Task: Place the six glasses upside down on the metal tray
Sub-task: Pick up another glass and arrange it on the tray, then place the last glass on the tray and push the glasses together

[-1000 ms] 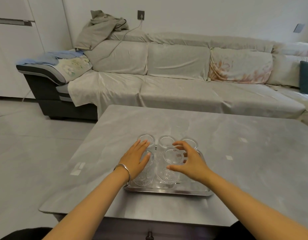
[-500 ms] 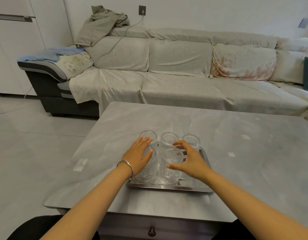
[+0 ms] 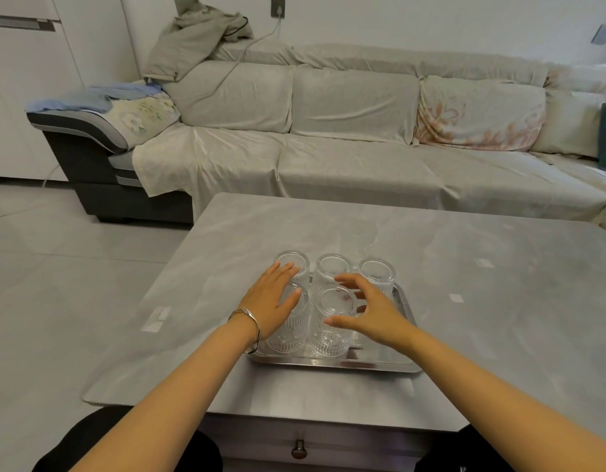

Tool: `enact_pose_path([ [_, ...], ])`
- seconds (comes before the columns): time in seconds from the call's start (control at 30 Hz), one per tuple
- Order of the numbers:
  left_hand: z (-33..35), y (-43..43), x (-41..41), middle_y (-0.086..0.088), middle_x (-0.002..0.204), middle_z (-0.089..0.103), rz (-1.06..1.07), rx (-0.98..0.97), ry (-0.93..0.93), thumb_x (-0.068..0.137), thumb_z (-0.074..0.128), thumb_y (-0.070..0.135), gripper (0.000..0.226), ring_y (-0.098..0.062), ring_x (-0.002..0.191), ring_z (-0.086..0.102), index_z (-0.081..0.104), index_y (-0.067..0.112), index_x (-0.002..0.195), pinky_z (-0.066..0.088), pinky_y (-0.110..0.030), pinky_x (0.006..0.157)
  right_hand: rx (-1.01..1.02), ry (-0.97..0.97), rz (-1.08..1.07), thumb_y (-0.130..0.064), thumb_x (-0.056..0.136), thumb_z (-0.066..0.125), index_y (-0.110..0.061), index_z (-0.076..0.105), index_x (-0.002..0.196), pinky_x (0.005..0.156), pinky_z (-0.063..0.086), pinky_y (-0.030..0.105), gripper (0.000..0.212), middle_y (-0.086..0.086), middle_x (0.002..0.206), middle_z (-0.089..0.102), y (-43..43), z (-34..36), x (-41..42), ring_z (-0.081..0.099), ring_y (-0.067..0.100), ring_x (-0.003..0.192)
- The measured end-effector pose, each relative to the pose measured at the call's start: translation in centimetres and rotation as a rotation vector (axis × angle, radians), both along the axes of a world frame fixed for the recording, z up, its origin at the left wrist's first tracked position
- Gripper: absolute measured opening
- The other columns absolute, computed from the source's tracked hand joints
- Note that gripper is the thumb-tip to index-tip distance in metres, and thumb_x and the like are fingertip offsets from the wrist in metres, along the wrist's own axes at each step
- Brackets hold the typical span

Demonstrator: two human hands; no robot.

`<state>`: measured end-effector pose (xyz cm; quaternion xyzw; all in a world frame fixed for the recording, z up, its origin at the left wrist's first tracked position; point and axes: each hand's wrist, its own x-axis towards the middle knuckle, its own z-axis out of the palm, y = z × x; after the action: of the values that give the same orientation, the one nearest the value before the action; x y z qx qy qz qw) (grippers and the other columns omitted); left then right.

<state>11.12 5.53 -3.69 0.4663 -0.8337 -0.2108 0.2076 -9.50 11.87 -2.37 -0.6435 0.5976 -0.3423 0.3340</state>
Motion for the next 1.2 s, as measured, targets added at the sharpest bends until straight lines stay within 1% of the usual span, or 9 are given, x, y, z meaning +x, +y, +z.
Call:
enact_pose_path([
  [0.1, 0.5, -0.3, 0.2, 0.003, 0.153, 0.026, -0.001, 0.008, 0.016, 0.093, 0.040, 0.039, 0.050, -0.014, 0.144, 0.012, 0.031, 0.025, 0.140, 0.010, -0.034, 0.117, 0.030, -0.060, 0.020, -0.036, 0.070, 0.080, -0.031, 0.049, 0.125, 0.085, 0.046, 0.017, 0.063, -0.015, 0.125, 0.054, -0.1, 0.8, -0.8, 0.051, 0.003, 0.114],
  [0.27, 2.3, -1.6, 0.0, 0.001, 0.140, 0.046, -0.007, -0.024, 0.106, 0.090, 0.048, 0.035, 0.043, -0.017, 0.133, 0.032, 0.046, 0.021, 0.131, 0.026, -0.035, 0.112, 0.087, -0.394, -0.058, -0.032, 0.080, 0.068, -0.027, 0.060, 0.114, 0.085, 0.054, 0.030, 0.035, 0.002, 0.118, 0.066, -1.8, 3.2, -3.1, 0.066, 0.015, 0.104],
  [0.37, 3.7, -3.5, -0.9, -0.001, 0.137, 0.048, -0.007, -0.006, 0.127, 0.090, 0.050, 0.033, 0.041, -0.018, 0.131, 0.036, 0.048, 0.021, 0.129, 0.027, -0.032, 0.109, 0.081, -0.501, -0.135, -0.031, 0.083, 0.064, -0.019, 0.062, 0.114, 0.082, 0.055, 0.031, 0.033, 0.005, 0.114, 0.069, -3.7, 4.7, -5.4, 0.068, 0.022, 0.102],
  [0.53, 5.8, -8.4, -4.4, 0.000, 0.142, 0.043, -0.027, 0.059, 0.071, 0.089, 0.047, 0.041, 0.045, -0.019, 0.133, 0.035, 0.044, 0.024, 0.131, 0.029, -0.036, 0.111, 0.080, -0.456, -0.240, -0.029, 0.087, 0.062, -0.019, 0.062, 0.109, 0.082, 0.054, 0.033, 0.024, 0.007, 0.114, 0.068, -7.8, 5.5, -9.4, 0.068, 0.022, 0.100],
  [0.63, 6.0, -11.1, -7.4, 0.000, 0.144, 0.040, -0.026, 0.119, 0.097, 0.088, 0.049, 0.043, 0.050, -0.019, 0.129, 0.041, 0.039, 0.025, 0.133, 0.036, -0.033, 0.104, 0.095, -0.421, -0.310, -0.026, 0.088, 0.062, -0.017, 0.061, 0.113, 0.080, 0.053, 0.031, 0.026, 0.007, 0.118, 0.066, -10.4, 4.1, -11.2, 0.066, 0.019, 0.100],
  [0.73, 5.5, -13.3, -10.6, -0.001, 0.148, 0.033, -0.044, 0.163, 0.060, 0.083, 0.055, 0.047, 0.064, -0.020, 0.131, 0.039, 0.031, 0.025, 0.139, 0.035, -0.033, 0.103, 0.140, -0.425, -0.345, -0.031, 0.089, 0.060, -0.018, 0.057, 0.115, 0.072, 0.052, 0.025, 0.029, 0.005, 0.123, 0.062, -12.7, 2.3, -11.9, 0.063, 0.017, 0.103],
  [0.83, 4.7, -14.9, -13.5, -0.003, 0.152, 0.025, -0.079, 0.248, -0.038, 0.076, 0.063, 0.050, 0.082, -0.024, 0.133, 0.036, 0.023, 0.022, 0.143, 0.034, -0.036, 0.105, 0.209, -0.426, -0.321, -0.038, 0.092, 0.054, -0.022, 0.053, 0.118, 0.075, 0.050, 0.025, 0.031, 0.002, 0.130, 0.055, -14.5, 0.7, -12.4, 0.057, 0.020, 0.112],
  [1.0, 3.0, -16.9, -16.7, -0.005, 0.151, 0.028, -0.098, 0.298, -0.101, 0.069, 0.070, 0.050, 0.097, -0.025, 0.134, 0.035, 0.018, 0.018, 0.144, 0.032, -0.036, 0.107, 0.313, -0.502, -0.243, -0.045, 0.091, 0.052, -0.019, 0.051, 0.130, 0.096, 0.049, 0.035, 0.047, 0.000, 0.132, 0.055, -15.9, -1.5, -13.1, 0.056, 0.020, 0.117],
  [1.2, 2.2, -18.0, -17.7, -0.003, 0.133, 0.049, -0.062, 0.240, -0.033, 0.058, 0.075, 0.055, 0.094, -0.019, 0.110, 0.050, 0.035, 0.019, 0.135, 0.041, -0.029, 0.091, 0.356, -0.583, -0.179, -0.048, 0.089, 0.052, -0.026, 0.061, 0.114, 0.097, 0.050, 0.038, 0.034, -0.003, 0.121, 0.063, -16.3, -2.4, -13.3, 0.061, 0.016, 0.111],
])
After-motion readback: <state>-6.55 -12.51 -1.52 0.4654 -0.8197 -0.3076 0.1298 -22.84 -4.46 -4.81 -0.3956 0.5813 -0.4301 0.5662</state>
